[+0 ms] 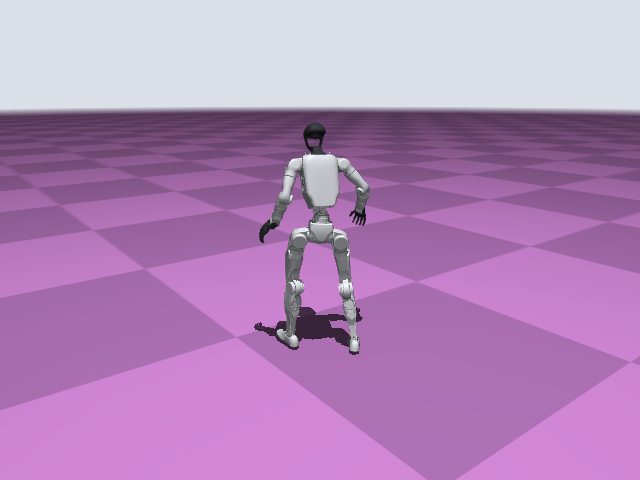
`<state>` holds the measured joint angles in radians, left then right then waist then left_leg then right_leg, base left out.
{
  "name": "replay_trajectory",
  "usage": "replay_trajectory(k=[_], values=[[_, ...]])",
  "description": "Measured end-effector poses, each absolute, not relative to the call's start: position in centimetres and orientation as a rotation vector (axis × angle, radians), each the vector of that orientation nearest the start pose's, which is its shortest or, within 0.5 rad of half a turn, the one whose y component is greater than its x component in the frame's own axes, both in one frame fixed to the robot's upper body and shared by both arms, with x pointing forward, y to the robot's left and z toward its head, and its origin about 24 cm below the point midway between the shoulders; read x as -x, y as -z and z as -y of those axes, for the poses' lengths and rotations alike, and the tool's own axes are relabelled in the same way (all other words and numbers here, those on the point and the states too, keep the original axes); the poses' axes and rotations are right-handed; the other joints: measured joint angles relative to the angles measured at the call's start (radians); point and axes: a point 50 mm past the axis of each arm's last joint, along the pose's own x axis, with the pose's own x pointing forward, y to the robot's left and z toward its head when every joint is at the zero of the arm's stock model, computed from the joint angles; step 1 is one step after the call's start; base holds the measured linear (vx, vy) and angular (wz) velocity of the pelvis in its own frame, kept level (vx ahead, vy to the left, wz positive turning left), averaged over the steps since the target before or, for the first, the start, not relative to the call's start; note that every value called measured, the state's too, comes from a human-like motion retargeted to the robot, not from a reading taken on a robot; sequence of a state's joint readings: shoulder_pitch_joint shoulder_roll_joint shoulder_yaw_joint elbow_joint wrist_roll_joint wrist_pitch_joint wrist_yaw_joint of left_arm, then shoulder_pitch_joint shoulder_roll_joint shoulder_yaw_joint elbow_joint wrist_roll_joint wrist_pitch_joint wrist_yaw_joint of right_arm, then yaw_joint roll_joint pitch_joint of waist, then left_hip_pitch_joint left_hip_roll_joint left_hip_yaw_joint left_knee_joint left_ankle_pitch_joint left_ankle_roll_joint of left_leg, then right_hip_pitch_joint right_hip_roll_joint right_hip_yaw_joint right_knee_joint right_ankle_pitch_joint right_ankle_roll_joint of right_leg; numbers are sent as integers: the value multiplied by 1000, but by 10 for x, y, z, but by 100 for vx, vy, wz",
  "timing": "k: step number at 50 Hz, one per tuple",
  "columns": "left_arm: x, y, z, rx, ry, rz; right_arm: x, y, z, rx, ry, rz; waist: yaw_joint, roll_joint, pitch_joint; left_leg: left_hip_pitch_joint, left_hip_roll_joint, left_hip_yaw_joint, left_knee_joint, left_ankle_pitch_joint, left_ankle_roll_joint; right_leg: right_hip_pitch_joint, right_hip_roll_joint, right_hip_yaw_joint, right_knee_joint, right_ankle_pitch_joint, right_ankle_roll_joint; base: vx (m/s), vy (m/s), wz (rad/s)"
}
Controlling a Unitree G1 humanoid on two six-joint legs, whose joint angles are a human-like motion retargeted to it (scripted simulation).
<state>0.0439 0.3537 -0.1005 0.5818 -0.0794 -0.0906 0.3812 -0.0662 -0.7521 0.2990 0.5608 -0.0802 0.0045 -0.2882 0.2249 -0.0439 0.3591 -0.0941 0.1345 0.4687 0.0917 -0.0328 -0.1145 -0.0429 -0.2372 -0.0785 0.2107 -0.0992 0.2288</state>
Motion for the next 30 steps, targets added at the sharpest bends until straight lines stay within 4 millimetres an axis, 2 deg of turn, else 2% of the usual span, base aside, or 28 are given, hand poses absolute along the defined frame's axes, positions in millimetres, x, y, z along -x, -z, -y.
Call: replay_trajectory(k=[2,5,8,10,12,15,17,20,23,25,28,30], values=[[-193,68,-262,-421,-373,-508,-231,0,327,875,248,-413,-19,-18,1,-6,-16,-136,55,-31,7,42,-16,-79,-9,-12,10,5,-10,195],[-181,80,-266,-522,-315,-586,-216,2,336,741,333,-412,-29,-21,-38,-48,-1,-255,213,-109,3,84,-18,-189,-21,-26,15,7,-4,183],[-166,90,-272,-552,-329,-660,-199,17,338,682,371,-474,-28,-32,-82,-32,48,-168,266,-159,13,93,-26,-269,-22,-37,19,6,4,143],[-160,95,-276,-500,-334,-704,-192,31,333,708,328,-525,-33,-35,-113,-17,78,-119,263,-195,4,88,-24,-313,-14,-50,15,5,11,105],[-159,98,-280,-443,-363,-724,-187,48,323,679,283,-580,-24,-51,-122,8,61,-107,175,-184,-7,50,-44,-331,35,-65,15,2,15,71],[-162,103,-278,-388,-362,-755,-176,64,315,672,232,-647,-53,-26,-79,53,32,-162,26,-125,-37,80,-36,-385,17,-44,-16,-3,19,99],[-165,104,-279,-408,-320,-777,-171,73,311,683,175,-694,-80,-16,-55,47,19,-187,-9,-99,-33,49,-51,-385,72,-34,-55,-4,21,86],[-162,103,-281,-479,-230,-780,-158,77,310,750,82,-733,-117,11,-15,38,18,-215,-20,-100,-32,-38,-62,-293,212,-35,-100,0,17,55],[-150,99,-286,-565,-170,-767,-144,75,312,762,70,-731,-172,29,9,24,14,-242,-38,-92,-56,-113,-14,-127,243,-51,-55,4,9,52],[-140,96,-290,-604,-150,-758,-133,72,313,717,92,-718,-203,37,24,20,10,-254,-55,-85,-74,-134,9,-72,193,-56,-17,6,2,41],[-135,91,-300,-631,-191,-747,-119,71,310,516,146,-738,-224,32,57,11,-9,-251,-100,-61,-86,-152,-10,-116,66,-29,8,3,-4,21],[-136,89,-305,-599,-249,-739,-111,74,307,382,169,-760,-223,26,94,3,-26,-250,-133,-42,-85,-159,-23,-146,-8,25,3,1,-9,16]])
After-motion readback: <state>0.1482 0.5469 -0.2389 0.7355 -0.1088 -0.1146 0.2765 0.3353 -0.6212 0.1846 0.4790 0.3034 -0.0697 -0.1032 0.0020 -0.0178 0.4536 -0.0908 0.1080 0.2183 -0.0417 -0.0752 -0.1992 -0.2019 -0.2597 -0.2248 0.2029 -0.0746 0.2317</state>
